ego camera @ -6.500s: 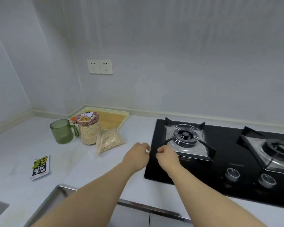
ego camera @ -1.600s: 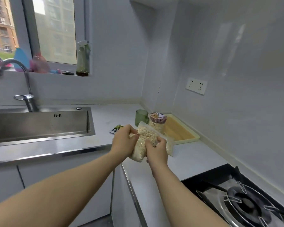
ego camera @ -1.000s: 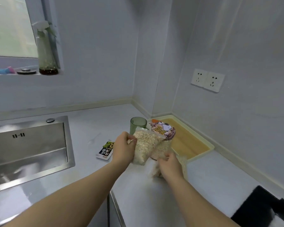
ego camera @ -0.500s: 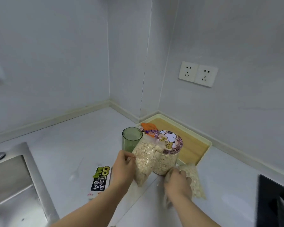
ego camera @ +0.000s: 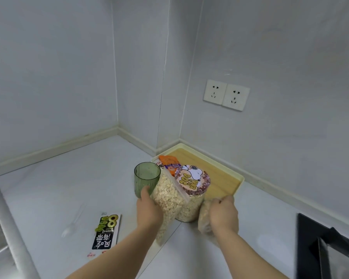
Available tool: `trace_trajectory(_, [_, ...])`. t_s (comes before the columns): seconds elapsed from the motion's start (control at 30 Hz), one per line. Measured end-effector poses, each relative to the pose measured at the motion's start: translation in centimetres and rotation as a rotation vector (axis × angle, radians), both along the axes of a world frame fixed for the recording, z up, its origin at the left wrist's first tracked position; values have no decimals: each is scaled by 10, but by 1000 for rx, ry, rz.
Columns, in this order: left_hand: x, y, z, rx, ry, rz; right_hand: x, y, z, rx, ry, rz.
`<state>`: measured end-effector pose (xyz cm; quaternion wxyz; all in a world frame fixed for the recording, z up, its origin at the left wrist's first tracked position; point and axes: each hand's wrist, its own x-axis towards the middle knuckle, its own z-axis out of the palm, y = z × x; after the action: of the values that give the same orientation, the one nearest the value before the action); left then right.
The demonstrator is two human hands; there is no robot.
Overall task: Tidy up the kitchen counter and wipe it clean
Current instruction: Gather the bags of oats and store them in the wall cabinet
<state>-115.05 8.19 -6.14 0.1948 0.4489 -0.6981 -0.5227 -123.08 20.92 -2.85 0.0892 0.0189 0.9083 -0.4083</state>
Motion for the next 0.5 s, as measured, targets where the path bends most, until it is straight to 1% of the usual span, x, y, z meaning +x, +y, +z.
trace_trajectory(0.13, [-9,3,6,-35,-145,-79,-11,-2,11,-108,59,-16])
trace_trajectory(0.27, [-13,5,13,-39,-236,-152,-13,-11,4,-195,-48,9])
trace_trajectory(0.37, [-13,5,20,-62,-237,-183,-12,-12,10,-153,-63,93])
trace_trajectory(0.43, [-12,5,25,-96,-233,-193,-13,-10,15,-110,-31,112])
trace_trajectory(0.5, [-12,5,34,-131,-227,-197,-14,-9,20,-110,-1,111])
